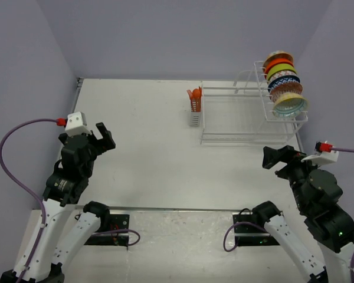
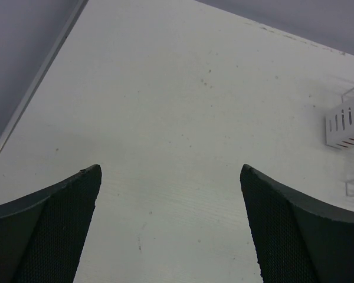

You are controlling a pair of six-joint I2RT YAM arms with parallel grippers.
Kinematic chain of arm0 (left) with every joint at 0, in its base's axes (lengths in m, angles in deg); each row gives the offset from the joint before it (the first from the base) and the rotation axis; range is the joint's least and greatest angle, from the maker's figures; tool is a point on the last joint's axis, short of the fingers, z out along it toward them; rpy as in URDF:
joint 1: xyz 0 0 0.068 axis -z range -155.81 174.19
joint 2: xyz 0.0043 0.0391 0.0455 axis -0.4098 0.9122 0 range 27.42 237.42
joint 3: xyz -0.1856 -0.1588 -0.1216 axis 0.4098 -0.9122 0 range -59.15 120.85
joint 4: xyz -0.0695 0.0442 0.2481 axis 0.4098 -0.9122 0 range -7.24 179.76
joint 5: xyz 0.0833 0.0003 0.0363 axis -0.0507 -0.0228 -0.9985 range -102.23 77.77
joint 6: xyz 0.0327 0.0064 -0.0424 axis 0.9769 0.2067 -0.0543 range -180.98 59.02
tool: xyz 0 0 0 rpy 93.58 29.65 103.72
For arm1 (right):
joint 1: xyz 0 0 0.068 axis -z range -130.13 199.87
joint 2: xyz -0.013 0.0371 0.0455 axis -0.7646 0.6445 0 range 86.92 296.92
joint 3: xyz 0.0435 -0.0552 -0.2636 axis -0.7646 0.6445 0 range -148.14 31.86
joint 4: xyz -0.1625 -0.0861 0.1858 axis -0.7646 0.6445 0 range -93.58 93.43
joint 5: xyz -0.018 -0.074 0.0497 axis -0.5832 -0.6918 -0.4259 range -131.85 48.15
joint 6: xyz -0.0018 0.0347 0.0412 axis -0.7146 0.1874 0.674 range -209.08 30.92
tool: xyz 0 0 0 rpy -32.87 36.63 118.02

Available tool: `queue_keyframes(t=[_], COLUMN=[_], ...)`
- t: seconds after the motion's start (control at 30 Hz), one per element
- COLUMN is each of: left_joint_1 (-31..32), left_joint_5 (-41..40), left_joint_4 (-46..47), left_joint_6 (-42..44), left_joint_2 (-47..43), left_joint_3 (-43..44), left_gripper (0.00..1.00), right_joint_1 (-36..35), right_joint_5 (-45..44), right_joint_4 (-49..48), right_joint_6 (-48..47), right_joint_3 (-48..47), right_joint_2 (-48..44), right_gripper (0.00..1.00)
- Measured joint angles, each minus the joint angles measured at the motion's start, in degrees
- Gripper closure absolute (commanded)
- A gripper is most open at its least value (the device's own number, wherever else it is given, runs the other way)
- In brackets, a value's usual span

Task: Unload the bowls from the dish rack

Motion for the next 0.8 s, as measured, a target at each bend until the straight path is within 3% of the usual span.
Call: queue_keyframes(t=[0.33,0.57,0.8], left_joint_1=[0.0,0.0,0.0], left_joint_5=[2.2,3.8,5.7], left_joint_4=[0.9,1.8,2.1], left_joint_6=[0.1,0.1,0.1], left_joint_2=[0.7,0.8,1.4], left_joint_3=[-0.9,-1.0,-1.7], left_gripper=[0.0,0.0,0.0], right_joint_1=[0.0,0.0,2.8], right_joint_5=[5.3,4.3,-5.7], right_joint_4=[-9.1,-17.1,-21.8], right_joint_6=[3.5,18.2,31.8], right_joint_3=[5.6,6.0,4.5], right_joint_2=[-3.8,5.3,6.0], right_gripper=[0.01,0.03,0.09])
